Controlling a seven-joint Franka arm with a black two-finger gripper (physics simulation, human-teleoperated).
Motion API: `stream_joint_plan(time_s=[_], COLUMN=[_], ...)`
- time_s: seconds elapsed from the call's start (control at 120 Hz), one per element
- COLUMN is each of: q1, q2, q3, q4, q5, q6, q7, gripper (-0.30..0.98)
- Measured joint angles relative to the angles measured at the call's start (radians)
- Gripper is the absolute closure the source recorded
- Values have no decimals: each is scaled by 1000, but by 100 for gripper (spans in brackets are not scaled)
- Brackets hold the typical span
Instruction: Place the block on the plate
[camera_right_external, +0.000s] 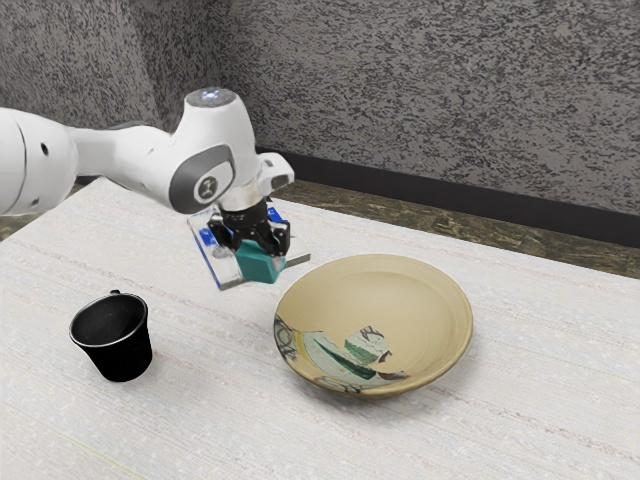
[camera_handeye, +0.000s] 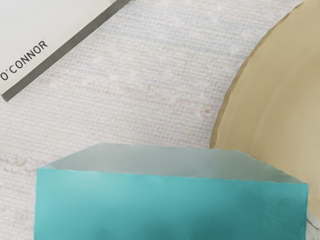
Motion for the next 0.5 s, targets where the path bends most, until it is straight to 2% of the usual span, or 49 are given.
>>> stream_joint_plan(time_s=[0.108, 0.192, 0.35, 0.5], q1=[-128, -196, -235, -244], q2=[7, 74, 229, 305], q3=[1, 1, 3, 4], q4=[17, 84, 196, 229], q5=[-10, -23, -58, -80], q6=[4, 7, 12, 31], q7=[-6, -11, -18, -23], gripper=[29, 30, 29, 29])
